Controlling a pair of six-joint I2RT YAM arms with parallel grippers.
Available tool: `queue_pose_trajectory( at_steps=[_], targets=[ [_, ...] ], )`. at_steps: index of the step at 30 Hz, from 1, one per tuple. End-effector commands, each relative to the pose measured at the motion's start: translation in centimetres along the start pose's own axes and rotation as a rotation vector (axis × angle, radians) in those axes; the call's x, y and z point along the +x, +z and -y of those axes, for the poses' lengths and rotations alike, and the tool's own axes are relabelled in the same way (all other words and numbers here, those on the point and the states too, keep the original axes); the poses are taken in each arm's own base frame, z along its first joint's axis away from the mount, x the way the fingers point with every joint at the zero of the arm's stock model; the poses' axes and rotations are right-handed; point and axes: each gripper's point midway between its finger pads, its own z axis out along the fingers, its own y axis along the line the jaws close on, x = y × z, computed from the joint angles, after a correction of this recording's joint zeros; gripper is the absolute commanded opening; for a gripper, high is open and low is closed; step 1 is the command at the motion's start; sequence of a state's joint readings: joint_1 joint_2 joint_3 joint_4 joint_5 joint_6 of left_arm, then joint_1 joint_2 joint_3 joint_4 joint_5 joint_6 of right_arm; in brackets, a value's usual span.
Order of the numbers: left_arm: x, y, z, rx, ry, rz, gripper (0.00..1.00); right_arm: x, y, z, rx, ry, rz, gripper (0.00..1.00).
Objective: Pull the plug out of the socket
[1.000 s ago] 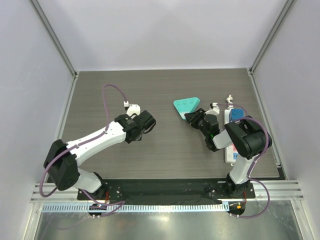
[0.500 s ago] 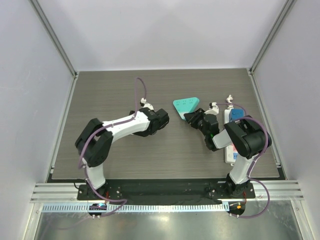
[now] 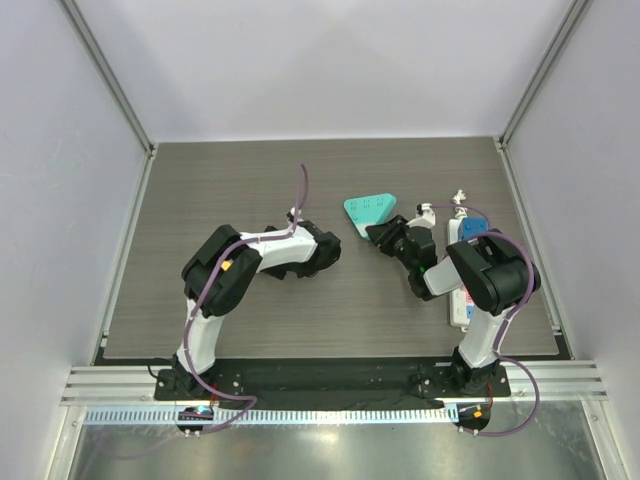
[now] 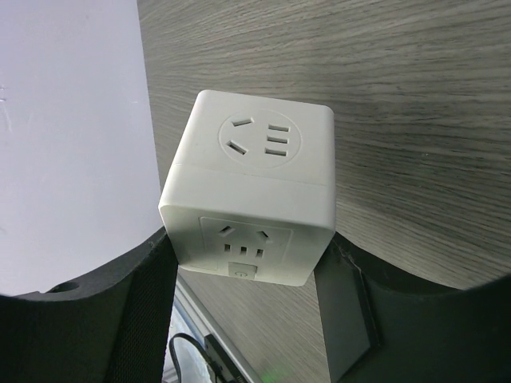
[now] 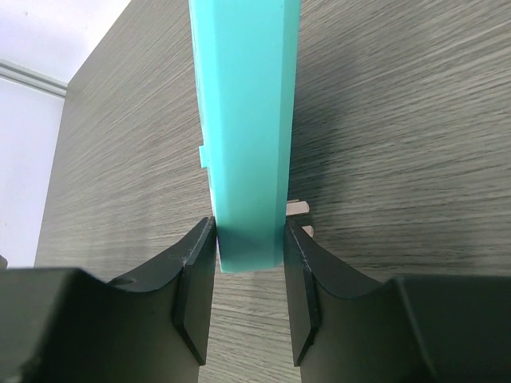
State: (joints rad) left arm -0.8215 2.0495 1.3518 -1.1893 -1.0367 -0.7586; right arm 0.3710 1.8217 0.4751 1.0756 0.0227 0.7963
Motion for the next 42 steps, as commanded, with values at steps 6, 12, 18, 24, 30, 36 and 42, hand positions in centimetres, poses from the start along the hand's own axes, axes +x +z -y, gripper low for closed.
queue_pose_trajectory(
  at_steps=[6, 12, 18, 24, 30, 36, 42],
  targets=[
    [-1.0, -0.2, -1.3, -0.032, -0.045, 0.048, 0.81, 1.0, 0.3, 0.6, 0.016, -0.019, -0.036, 0.01],
    [-0.9, -1.5, -1.6, 0.085, -0.116, 0.048, 0.96, 1.2, 0.4, 0.8, 0.022, -0.025, -0.042, 0.01],
    [-2.5, -5.6, -1.5, 0.422, -0.305, 0.115, 1.0, 1.4, 0.4, 1.1, 0.035, -0.04, -0.055, 0.01],
    [-3.2, -11.1, -2.1, 0.791, -0.487, 0.204, 1.0, 1.5, 1.0, 1.1, 0.052, -0.06, -0.072, 0.01],
    [-1.6, -15.6, -0.7, 1.151, -0.596, 0.263, 1.0, 1.2, 3.4, 0.7, 0.089, -0.074, -0.113, 0.01],
    [-1.5, -17.4, -1.2, 1.284, -0.669, 0.371, 1.0, -1.2, 7.4, 0.2, 0.137, -0.023, -0.11, 0.02],
    [-3.1, -18.2, -3.1, 1.301, -0.722, 0.508, 1.0, -3.7, 13.5, -2.2, 0.021, 0.079, -0.16, 0.03]
  ],
)
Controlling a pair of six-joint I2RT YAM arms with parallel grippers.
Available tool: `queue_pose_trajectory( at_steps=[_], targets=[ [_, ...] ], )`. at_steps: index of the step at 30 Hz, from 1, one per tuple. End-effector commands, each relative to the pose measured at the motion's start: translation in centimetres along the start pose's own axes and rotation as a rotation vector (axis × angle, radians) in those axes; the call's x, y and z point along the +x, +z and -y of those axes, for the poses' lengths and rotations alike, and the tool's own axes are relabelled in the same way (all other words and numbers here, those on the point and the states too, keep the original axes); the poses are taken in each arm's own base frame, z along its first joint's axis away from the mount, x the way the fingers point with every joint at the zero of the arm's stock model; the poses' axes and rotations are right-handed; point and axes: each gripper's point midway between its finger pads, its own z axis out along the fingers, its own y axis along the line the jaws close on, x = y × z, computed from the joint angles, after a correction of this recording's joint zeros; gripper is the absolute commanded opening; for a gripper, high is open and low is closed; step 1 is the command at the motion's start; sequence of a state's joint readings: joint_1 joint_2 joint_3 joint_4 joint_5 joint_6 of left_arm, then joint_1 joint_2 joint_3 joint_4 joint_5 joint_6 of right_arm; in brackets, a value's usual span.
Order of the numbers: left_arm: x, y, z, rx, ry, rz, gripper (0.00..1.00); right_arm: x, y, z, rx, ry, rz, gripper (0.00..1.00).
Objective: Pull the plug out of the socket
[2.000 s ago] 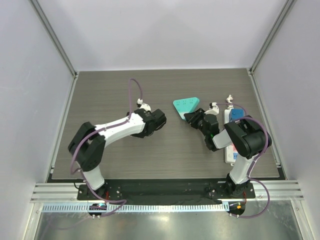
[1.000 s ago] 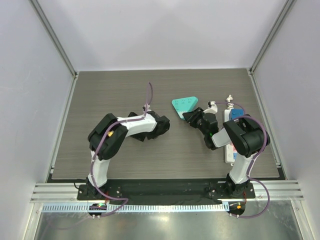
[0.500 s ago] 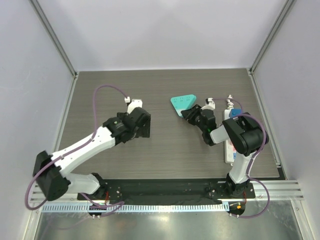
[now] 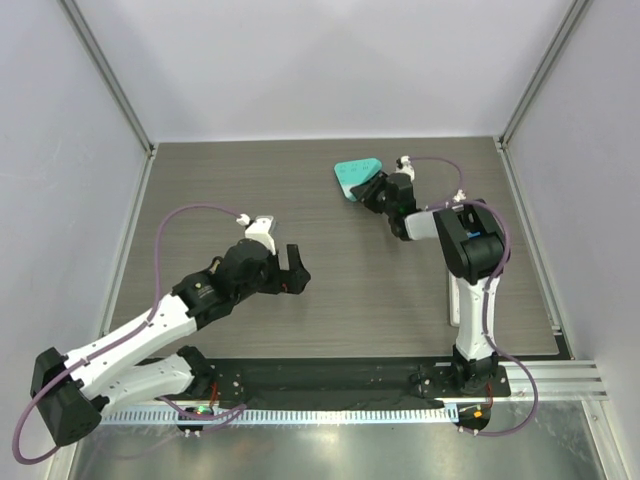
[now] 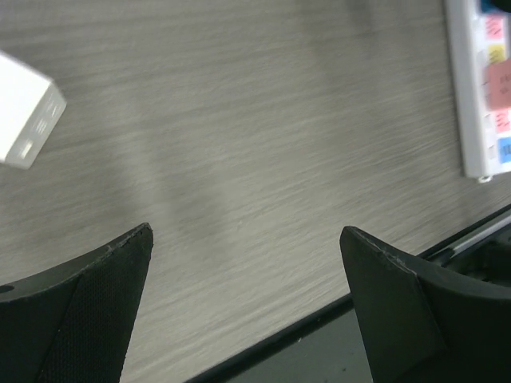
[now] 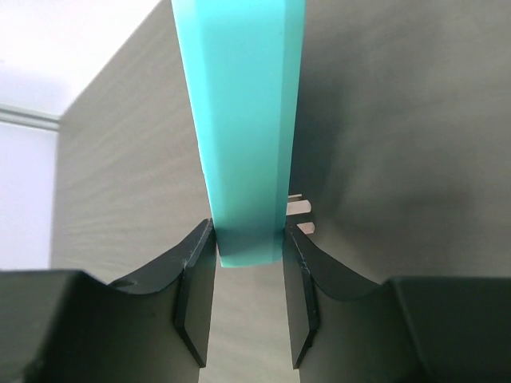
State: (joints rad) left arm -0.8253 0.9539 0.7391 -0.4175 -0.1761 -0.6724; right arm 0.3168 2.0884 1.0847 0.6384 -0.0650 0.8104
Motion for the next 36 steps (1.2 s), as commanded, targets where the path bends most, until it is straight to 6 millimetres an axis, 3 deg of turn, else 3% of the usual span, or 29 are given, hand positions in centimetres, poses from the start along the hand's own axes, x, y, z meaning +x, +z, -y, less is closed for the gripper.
queue_pose_trajectory(
  at_steps=[1, 2, 5, 13, 14, 15, 21, 24, 29, 34, 36],
  targets=[
    [-3.8, -0.1, 2.7, 0.112, -0.001, 0.156, 1.0, 0.5, 2.5, 0.5, -0.02, 0.044, -0.109, 0.04],
    [-4.3, 0.0, 2.8, 0.113, 0.006, 0.177, 1.0, -0.7, 3.7, -0.8, -0.063, 0.031, -0.11, 0.04],
    [-6.6, 0.8, 3.7, 0.123, -0.004, 0.267, 1.0, -0.6, 5.1, -1.7, -0.162, 0.046, -0.231, 0.06],
    [-13.2, 5.3, 6.5, 0.123, -0.023, 0.499, 1.0, 0.4, 5.2, -0.2, -0.166, -0.086, -0.36, 0.21],
    [-15.1, 4.9, 7.6, 0.138, -0.016, 0.536, 1.0, 0.7, 5.1, 0.4, -0.161, -0.084, -0.369, 0.25],
    [-15.0, 6.2, 7.6, 0.116, 0.006, 0.525, 1.0, 0.8, 5.0, 0.6, -0.158, -0.083, -0.371, 0.28],
    [-20.7, 6.4, 9.5, 0.066, 0.118, 0.635, 1.0, 0.3, 4.9, 1.4, -0.133, -0.097, -0.354, 0.57],
    [-21.2, 7.4, 9.4, 0.065, 0.149, 0.641, 1.0, 0.2, 4.8, 1.4, -0.126, -0.096, -0.353, 0.7],
    [-18.6, 9.2, 7.8, 0.053, 0.195, 0.591, 1.0, -1.3, 2.9, 0.3, -0.107, -0.137, -0.321, 1.0],
    [-17.1, 8.4, 5.7, 0.037, 0.19, 0.609, 1.0, -3.5, -0.1, 0.7, 0.007, -0.2, -0.245, 1.0],
    [-16.5, 7.8, 5.1, 0.034, 0.221, 0.609, 0.99, -5.0, -1.9, -0.6, 0.026, -0.224, -0.21, 0.99]
  ],
)
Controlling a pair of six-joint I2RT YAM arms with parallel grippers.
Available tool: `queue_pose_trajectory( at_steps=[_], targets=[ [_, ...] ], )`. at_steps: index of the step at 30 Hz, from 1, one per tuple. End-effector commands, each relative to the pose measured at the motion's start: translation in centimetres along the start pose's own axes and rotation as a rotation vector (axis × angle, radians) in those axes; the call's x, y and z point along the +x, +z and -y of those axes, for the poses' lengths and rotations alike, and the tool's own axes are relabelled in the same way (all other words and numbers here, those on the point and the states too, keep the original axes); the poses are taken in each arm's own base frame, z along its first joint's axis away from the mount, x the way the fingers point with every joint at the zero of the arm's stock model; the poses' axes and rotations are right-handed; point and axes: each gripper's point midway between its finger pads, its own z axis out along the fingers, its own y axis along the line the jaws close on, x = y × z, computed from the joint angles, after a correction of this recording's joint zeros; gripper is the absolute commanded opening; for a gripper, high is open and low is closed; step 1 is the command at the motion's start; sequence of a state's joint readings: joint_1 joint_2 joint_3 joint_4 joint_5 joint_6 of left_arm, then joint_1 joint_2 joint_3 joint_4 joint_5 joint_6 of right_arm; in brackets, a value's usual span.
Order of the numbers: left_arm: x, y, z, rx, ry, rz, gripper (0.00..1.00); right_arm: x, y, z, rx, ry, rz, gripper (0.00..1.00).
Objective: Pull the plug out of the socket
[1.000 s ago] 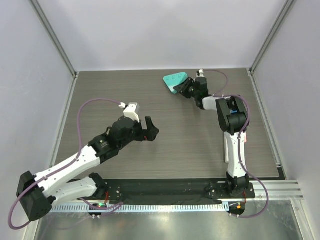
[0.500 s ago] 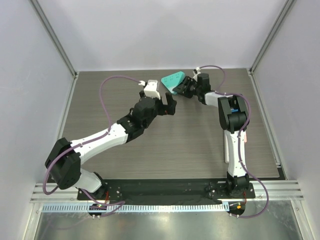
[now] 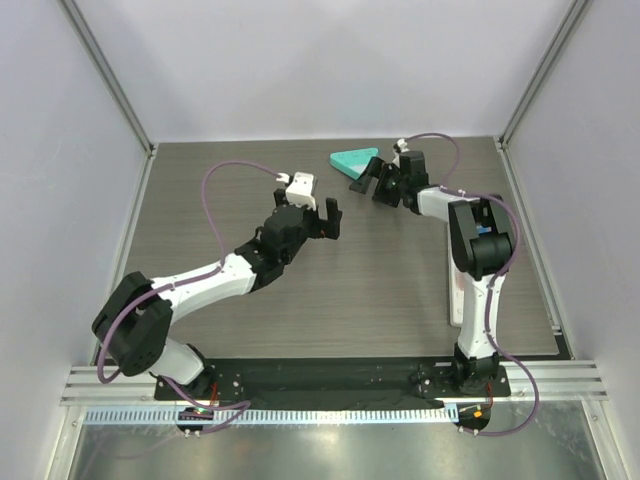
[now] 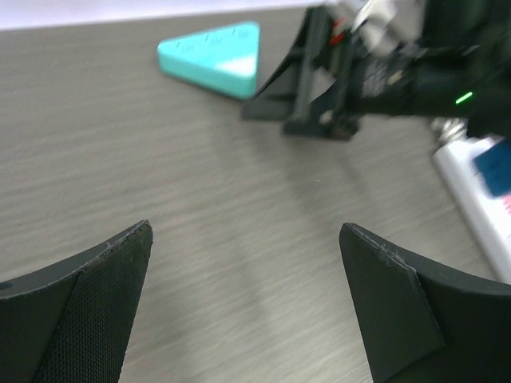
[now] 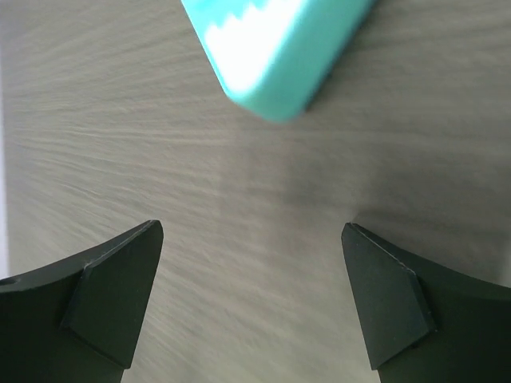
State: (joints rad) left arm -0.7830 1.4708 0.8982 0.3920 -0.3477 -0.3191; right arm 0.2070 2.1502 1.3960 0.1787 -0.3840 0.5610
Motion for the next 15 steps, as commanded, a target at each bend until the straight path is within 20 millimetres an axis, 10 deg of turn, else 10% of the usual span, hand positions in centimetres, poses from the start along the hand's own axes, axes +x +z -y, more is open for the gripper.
queue_pose_trajectory(
  at_steps=[1, 6, 15],
  targets=[
    [-4.1, -1.5, -0.1, 0.022, 0.014, 0.139, 1.0, -2.2, -4.3, -0.8, 0.105, -0.064, 0.071, 1.0],
    [-2.8, -3.0, -1.5, 0.007, 0.066, 0.148, 1.0, -2.5, -11.7, -2.0, 0.291, -0.084, 0.156, 1.0],
    [-2.5, -3.5, -2.3, -0.013, 0.033, 0.17, 1.0, 0.7, -27.6, 3.3, 0.74, -0.011, 0.32, 0.99]
  ],
)
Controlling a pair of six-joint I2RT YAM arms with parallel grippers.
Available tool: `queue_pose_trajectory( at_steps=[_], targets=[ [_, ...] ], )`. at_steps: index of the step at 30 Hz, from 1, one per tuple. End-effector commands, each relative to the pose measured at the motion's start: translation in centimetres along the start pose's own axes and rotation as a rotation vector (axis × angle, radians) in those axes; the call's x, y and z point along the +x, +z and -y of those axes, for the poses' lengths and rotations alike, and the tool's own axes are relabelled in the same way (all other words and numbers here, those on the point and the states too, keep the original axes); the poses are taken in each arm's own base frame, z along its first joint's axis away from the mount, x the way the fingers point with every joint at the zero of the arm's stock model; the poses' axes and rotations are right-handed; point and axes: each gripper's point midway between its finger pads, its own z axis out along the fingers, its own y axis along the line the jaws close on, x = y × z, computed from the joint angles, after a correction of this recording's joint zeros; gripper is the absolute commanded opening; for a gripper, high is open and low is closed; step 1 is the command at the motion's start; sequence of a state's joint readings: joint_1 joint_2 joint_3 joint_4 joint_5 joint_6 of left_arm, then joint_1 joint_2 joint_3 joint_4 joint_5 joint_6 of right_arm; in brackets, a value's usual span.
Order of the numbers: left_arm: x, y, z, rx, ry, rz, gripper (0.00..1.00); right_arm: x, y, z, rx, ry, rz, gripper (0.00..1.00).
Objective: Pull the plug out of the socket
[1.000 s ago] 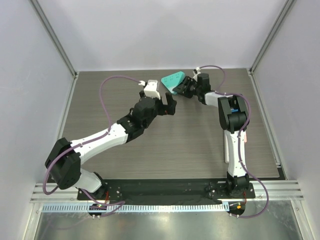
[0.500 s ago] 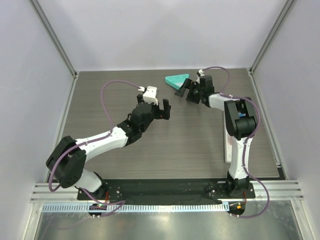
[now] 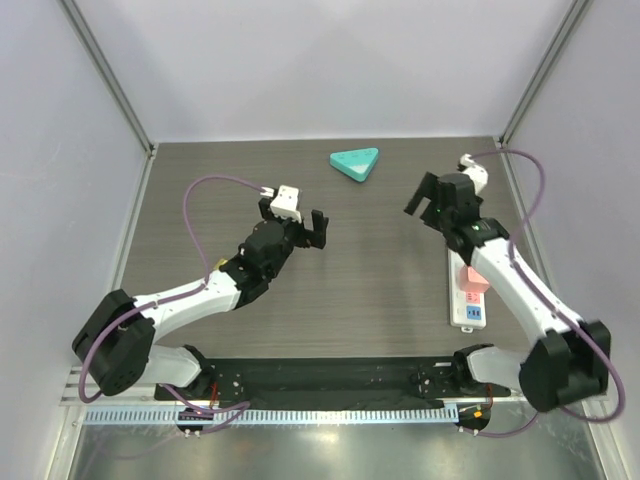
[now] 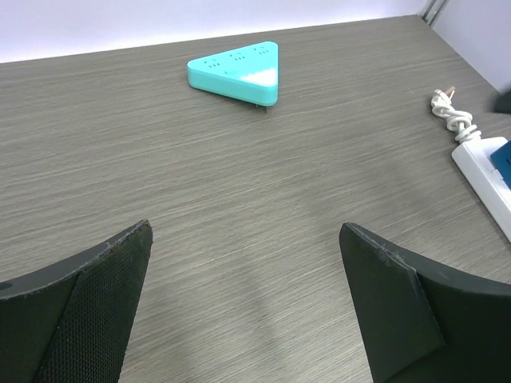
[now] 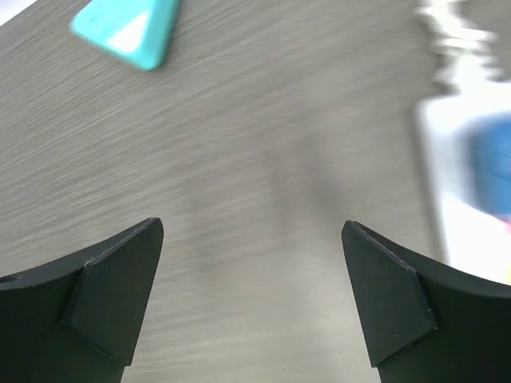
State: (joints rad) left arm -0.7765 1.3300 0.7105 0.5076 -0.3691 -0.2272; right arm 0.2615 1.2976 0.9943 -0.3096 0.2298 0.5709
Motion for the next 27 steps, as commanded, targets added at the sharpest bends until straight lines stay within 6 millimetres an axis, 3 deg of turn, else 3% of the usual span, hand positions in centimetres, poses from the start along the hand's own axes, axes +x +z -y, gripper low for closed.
queue_pose_trajectory(
  at_steps=[1, 5, 12, 18, 19, 27],
  targets=[
    [-2.7, -0.1, 0.1, 0.007, -0.033, 0.097, 1.0, 0.0, -3.6, 7.7, 0.31, -0.02, 0.071, 1.0],
    [-2.2, 0.0, 0.5, 0.028, -0.028, 0.085, 1.0, -0.9, -7.7, 11.7, 0.401, 0.048, 0.119, 1.0],
    [-2.4, -0.3, 1.0, 0.062, -0.064, 0.099, 1.0, -1.3, -9.3, 16.1, 0.478, 0.232, 0.166, 1.0],
    [-2.3, -0.4, 1.0, 0.064, -0.056, 0.095, 1.0, -2.2, -9.0, 20.6, 0.541, 0.387, 0.167, 1.0],
    [-2.4, -0.4, 1.1, 0.066, -0.055, 0.095, 1.0, -1.6, -8.5, 21.0, 0.536, 0.414, 0.137, 1.0],
    [-2.4, -0.2, 1.3, 0.078, -0.047, 0.085, 1.0, -0.5, -6.0, 22.5, 0.482, 0.572, 0.116, 0.99]
  ],
)
